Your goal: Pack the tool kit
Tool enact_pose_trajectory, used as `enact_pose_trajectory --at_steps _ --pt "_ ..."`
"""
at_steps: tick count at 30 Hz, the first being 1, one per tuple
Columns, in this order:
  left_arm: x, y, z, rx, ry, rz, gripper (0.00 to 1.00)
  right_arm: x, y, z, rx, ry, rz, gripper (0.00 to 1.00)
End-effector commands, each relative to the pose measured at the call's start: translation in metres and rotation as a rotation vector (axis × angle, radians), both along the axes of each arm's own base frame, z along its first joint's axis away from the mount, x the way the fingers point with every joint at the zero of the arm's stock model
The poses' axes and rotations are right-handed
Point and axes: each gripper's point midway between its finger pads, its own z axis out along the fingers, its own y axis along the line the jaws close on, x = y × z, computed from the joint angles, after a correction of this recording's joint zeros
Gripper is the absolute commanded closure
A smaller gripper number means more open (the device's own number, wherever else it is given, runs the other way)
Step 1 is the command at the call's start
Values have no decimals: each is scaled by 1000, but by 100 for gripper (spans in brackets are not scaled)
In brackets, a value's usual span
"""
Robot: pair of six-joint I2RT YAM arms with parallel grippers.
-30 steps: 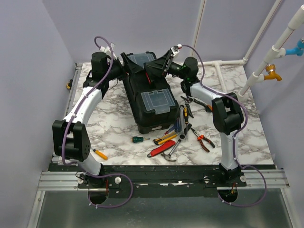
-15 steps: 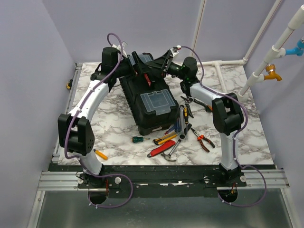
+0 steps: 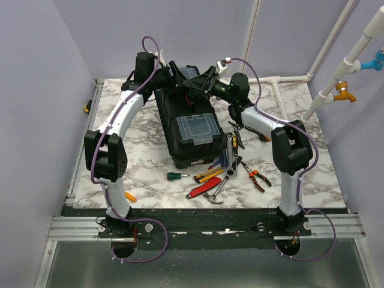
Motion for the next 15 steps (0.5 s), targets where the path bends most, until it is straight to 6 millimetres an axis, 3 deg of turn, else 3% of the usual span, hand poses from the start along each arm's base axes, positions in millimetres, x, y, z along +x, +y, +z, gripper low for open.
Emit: enact_pose_trajectory --at_steps 1,4,10,12,15 --pt "13 -25 -6 -15 29 -70 43 -41 19 -4 -50 -37 129 23" --pt "14 -34 -2 -28 30 -109 43 -38 18 -4 -78 -48 106 37" --pt "15 -45 5 -59 30 -166 51 -32 14 -5 -131 -58 51 41" --pt "15 -46 7 -63 34 -176 51 -31 12 -7 -146 -57 40 48" --pt "12 -45 11 -58 28 -179 37 -30 9 -10 -173 -62 15 47"
